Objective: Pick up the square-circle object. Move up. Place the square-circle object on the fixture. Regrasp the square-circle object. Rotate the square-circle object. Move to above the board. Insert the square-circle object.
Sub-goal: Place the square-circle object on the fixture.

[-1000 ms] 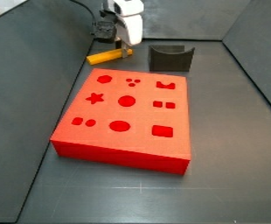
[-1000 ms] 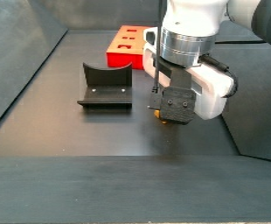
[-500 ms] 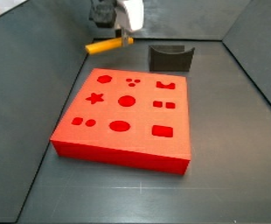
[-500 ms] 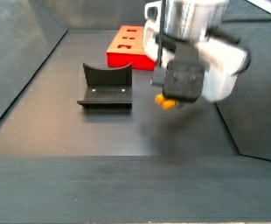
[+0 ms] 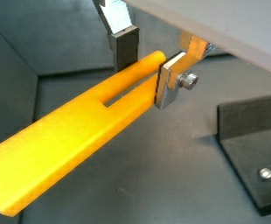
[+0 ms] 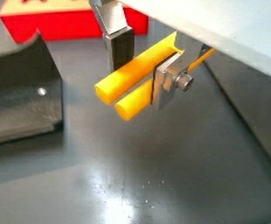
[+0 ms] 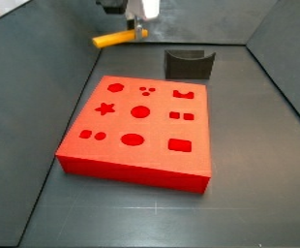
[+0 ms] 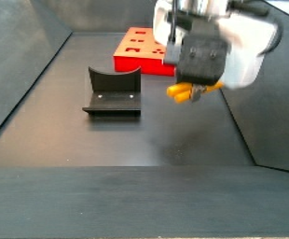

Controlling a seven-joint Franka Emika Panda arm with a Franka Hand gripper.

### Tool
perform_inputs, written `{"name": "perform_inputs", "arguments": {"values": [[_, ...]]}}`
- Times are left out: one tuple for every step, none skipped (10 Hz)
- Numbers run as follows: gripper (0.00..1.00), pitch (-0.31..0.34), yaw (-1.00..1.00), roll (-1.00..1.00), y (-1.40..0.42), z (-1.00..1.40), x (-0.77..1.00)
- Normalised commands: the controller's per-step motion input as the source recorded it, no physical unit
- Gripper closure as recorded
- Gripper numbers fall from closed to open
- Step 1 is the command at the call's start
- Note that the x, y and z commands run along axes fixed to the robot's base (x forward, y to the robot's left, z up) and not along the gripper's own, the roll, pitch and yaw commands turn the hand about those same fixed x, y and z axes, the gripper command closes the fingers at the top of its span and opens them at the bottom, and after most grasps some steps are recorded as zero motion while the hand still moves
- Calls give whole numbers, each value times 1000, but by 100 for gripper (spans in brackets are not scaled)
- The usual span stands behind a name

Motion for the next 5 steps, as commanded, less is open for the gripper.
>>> {"name": "perform_inputs", "arguments": {"values": [[100,36,1,0,-2,1000,-22],[100,39,-2,4,-1,1000,-24],[100,42,-4,8,1,1000,-26],[100,44,-5,10,2,1000,-28],[100,49,-7,14,4,802,-21]]}}
